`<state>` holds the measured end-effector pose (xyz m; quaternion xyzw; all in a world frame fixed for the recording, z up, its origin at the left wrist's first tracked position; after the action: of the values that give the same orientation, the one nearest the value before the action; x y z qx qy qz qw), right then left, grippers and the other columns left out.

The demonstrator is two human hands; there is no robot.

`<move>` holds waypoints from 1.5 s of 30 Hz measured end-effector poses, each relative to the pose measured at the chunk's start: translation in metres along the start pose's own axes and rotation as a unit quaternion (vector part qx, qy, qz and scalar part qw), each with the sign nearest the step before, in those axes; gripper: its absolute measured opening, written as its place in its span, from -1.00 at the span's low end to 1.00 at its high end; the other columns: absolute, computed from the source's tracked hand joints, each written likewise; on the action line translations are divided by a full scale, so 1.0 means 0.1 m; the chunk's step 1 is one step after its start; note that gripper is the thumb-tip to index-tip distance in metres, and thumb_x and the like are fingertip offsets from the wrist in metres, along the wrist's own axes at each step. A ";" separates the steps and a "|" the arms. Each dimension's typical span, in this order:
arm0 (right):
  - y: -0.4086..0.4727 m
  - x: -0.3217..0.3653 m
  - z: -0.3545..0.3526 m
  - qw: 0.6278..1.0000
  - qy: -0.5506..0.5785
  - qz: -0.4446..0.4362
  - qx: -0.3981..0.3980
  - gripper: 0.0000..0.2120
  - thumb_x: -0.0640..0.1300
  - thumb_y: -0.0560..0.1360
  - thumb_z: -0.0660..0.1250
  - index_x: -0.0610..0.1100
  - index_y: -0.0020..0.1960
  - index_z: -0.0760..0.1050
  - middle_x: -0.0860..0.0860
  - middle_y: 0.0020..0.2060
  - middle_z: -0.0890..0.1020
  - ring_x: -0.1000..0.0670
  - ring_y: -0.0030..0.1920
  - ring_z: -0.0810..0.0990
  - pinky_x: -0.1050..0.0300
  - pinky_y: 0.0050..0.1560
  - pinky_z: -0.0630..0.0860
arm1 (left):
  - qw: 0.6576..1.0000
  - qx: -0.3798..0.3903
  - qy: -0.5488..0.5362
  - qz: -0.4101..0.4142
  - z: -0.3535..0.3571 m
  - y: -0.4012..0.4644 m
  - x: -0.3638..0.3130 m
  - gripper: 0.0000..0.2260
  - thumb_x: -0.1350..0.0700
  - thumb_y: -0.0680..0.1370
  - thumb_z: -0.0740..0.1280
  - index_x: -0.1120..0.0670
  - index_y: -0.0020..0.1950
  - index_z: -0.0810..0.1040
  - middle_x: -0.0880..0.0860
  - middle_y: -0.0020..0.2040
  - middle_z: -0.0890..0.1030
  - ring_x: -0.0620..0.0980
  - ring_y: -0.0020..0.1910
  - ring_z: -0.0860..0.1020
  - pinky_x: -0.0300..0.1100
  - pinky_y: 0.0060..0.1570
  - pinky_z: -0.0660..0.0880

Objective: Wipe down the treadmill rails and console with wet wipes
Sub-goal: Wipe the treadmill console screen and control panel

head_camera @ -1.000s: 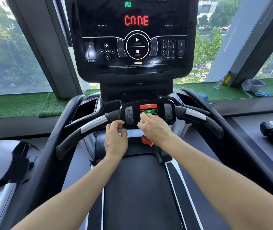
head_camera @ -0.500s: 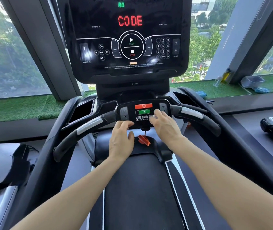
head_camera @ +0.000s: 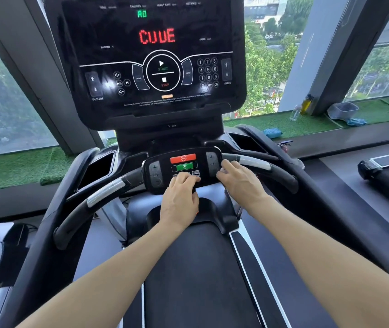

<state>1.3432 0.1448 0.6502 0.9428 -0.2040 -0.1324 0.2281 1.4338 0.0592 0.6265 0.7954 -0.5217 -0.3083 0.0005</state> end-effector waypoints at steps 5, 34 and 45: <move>0.09 -0.09 -0.02 0.999 0.005 -0.031 -0.023 -0.72 -0.43 0.07 0.54 -0.21 -0.41 0.47 -0.10 -0.32 0.50 -0.10 -0.41 0.49 0.20 -0.53 0.30 | 1.000 0.018 0.024 0.009 0.07 0.05 -0.09 -0.65 0.27 0.50 0.30 0.10 0.28 0.50 0.02 0.18 0.47 0.04 0.16 0.40 -0.15 0.16 0.37; -0.44 -0.78 0.61 0.764 0.370 0.528 -0.004 -0.83 -0.06 0.53 0.31 -0.14 -0.03 0.62 -0.14 0.06 0.51 -0.12 0.11 0.47 0.24 0.02 0.30 | 0.997 0.031 0.069 0.027 0.18 0.13 -0.16 -0.69 0.27 0.50 0.28 0.10 0.24 0.52 -0.01 0.15 0.48 -0.01 0.15 0.42 -0.22 0.10 0.30; -0.19 -0.55 0.37 0.853 0.360 0.371 -0.070 -0.80 -0.35 0.51 0.22 -0.13 -0.08 0.57 0.06 -0.02 0.57 -0.05 0.04 0.41 0.11 -0.07 0.36 | 0.997 0.028 0.064 0.034 0.19 0.08 -0.15 -0.69 0.29 0.47 0.30 0.12 0.19 0.55 0.02 0.12 0.50 0.03 0.12 0.45 -0.18 0.08 0.35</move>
<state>1.2882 0.1711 0.6180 0.7607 -0.4321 0.2967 0.3829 1.4135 0.0740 0.6206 0.7950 -0.5558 -0.2420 0.0226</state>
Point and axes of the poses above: each hand's wrist, its own y-axis towards the middle knuckle, its own z-axis out of the palm, x = y × z, the point moved 8 cm from there along y, towards the middle knuckle
